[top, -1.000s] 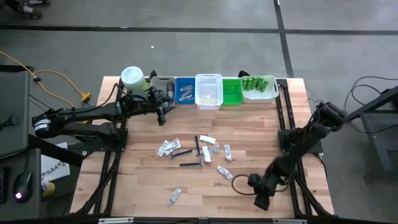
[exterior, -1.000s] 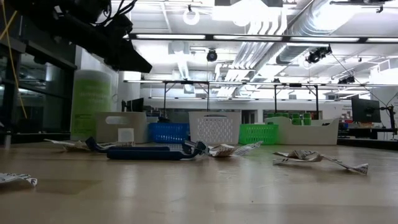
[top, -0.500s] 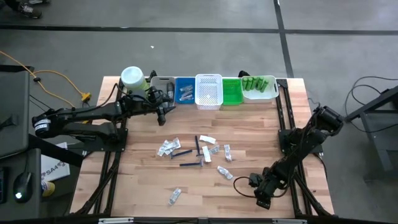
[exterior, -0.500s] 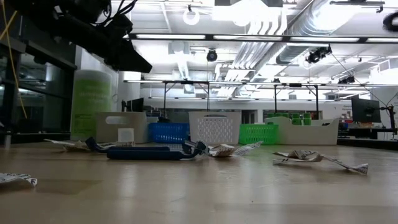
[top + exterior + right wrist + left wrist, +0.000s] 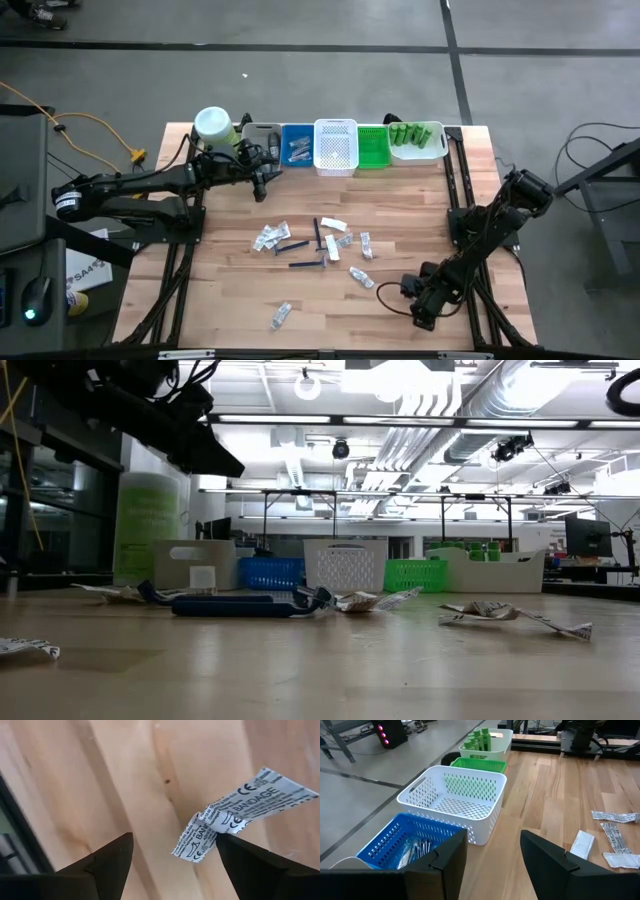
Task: Pick & Place Travel size toiletries
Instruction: Put the white bandage pack into the green bin
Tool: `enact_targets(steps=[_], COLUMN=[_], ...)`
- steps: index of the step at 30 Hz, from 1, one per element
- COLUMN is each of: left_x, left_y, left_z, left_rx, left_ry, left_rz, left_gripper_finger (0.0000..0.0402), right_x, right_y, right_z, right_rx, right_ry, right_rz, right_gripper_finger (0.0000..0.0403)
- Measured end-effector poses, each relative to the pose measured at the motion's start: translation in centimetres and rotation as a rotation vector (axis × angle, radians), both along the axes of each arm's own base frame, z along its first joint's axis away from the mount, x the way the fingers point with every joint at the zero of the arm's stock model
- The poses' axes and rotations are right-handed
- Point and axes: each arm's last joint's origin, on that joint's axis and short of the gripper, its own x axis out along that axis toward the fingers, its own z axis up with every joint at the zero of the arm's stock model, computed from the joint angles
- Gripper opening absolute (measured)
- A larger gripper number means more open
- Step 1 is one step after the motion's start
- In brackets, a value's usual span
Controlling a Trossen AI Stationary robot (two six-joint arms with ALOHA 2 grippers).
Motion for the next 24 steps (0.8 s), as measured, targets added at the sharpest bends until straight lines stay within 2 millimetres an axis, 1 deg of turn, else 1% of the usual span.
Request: enact_targets(steps=[2, 5, 13, 19, 23, 24], left_x=[0.00, 0.00, -0.01, -0.02, -0.02, -0.02], left_y=[0.00, 0.00, 0.00, 0.00, 0.00, 0.00], left_z=[0.00, -0.01, -0.04, -0.08, -0.08, -0.08], left_rx=[0.000, 0.000, -0.002, -0.003, -0.003, -0.003], left_ry=[0.000, 0.001, 0.004, 0.008, 0.008, 0.008], left_rz=[0.000, 0.000, 0.000, 0.001, 0.001, 0.001], left_gripper_finger=[0.0184, 0.0184, 0.0184, 0.0184, 0.0184, 0.0184], right_x=[-0.10, -0.23, -0.39, -0.41, -0.35, -0.28], right_y=[-0.20, -0.44, -0.69, -0.74, -0.77, -0.83], right_z=[-0.05, -0.13, -0.23, -0.26, -0.27, -0.27], right_rx=[-0.029, -0.062, -0.103, -0.111, -0.105, -0.101], right_ry=[0.001, 0.005, 0.005, 0.002, 0.006, 0.011], right_rz=[-0.003, 0.007, 0.064, 0.093, 0.092, 0.088], right_gripper_finger=[0.0276, 0.0247, 0.0140, 0.0073, 0.0016, 0.0011])
